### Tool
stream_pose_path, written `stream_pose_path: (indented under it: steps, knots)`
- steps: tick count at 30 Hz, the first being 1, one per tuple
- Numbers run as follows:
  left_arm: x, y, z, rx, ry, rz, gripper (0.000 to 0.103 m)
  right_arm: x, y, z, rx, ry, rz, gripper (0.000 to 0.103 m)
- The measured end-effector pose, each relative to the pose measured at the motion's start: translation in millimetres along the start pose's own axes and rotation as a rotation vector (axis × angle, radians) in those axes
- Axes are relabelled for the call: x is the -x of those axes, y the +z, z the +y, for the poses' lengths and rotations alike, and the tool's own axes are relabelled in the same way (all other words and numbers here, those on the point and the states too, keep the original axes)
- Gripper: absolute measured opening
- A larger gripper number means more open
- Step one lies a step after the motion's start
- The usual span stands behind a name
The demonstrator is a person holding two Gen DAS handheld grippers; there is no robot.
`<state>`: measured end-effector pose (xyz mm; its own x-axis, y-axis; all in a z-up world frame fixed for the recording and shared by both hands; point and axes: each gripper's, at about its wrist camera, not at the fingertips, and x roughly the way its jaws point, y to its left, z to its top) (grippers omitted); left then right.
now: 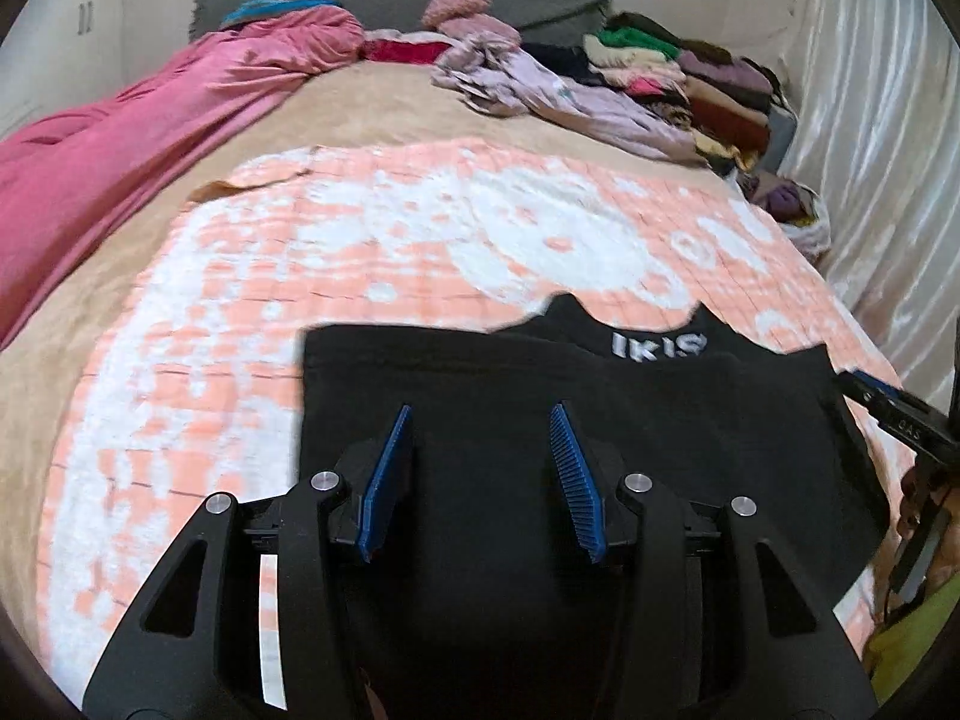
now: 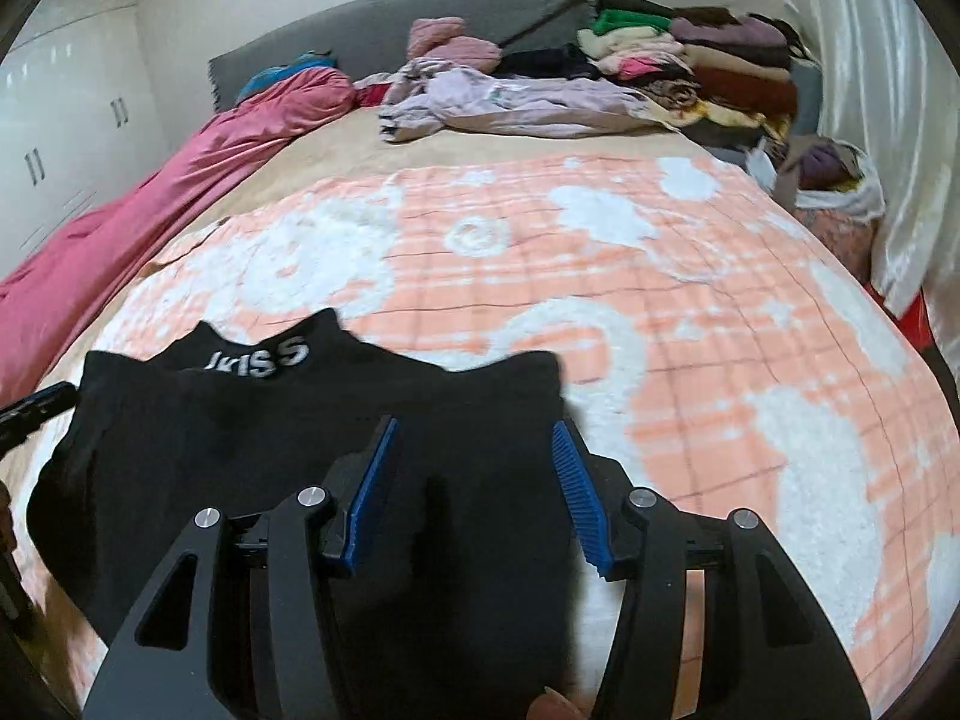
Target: Fold small clothes
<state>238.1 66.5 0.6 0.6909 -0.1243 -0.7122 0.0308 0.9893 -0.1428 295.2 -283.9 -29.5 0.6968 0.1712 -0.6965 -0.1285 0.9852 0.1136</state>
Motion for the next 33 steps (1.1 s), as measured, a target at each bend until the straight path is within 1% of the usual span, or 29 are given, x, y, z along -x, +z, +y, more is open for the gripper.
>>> stream_pose_path:
  steps: [4,7,9,12,14,16,17,18,19,20,21,22,24,27,29,31,33]
  knots:
    - [-7,9,25,0.059,0.048,0.013,0.041,-4,1,-10,-0.015,-0.021,0.008,0.052]
    - [-15,13,39,0.092,0.042,0.042,0.047,-9,4,-9,0.000,-0.033,0.012,0.052]
    - [-24,13,44,0.101,0.017,0.068,0.048,-15,5,-7,0.014,-0.026,0.024,0.052]
    - [-34,12,46,0.108,0.019,0.093,0.048,-27,4,-5,0.013,0.005,0.047,0.051]
    - [-40,12,48,0.123,0.006,0.107,0.048,-32,3,-2,0.018,0.025,0.068,0.036]
    - [-44,11,47,0.124,0.009,0.112,0.048,-32,2,1,0.028,0.007,0.067,0.032]
    - [-45,11,48,0.126,0.012,0.110,0.043,-31,2,0,0.024,0.011,0.060,0.028]
    - [-45,10,48,0.127,0.014,0.110,0.032,-30,3,-2,0.019,0.010,0.056,0.025]
    - [-45,9,47,0.123,0.029,0.108,0.027,-28,3,-3,0.015,0.012,0.051,0.020]
    - [-45,8,46,0.117,0.038,0.105,0.015,-27,3,-5,0.013,0.012,0.047,0.016]
    - [-42,7,43,0.102,0.049,0.092,0.011,-25,3,-6,0.015,0.007,0.042,0.013]
    - [-39,7,41,0.093,0.054,0.079,0.009,-23,3,-6,0.021,0.002,0.037,0.010]
    - [-30,8,38,0.079,0.056,0.043,0.005,-19,4,-4,0.037,-0.004,0.020,0.009]
    - [-9,14,35,0.073,0.048,-0.030,0.005,-8,8,-4,0.042,-0.005,-0.023,0.009]
    - [4,22,34,0.076,0.021,-0.077,0.005,-1,11,-5,0.038,0.002,-0.058,0.009]
    - [6,29,31,0.069,0.022,-0.086,0.005,4,15,-7,0.021,0.007,-0.092,0.009]
    - [0,36,30,0.069,0.028,-0.080,0.005,4,18,-11,0.001,0.003,-0.108,0.009]
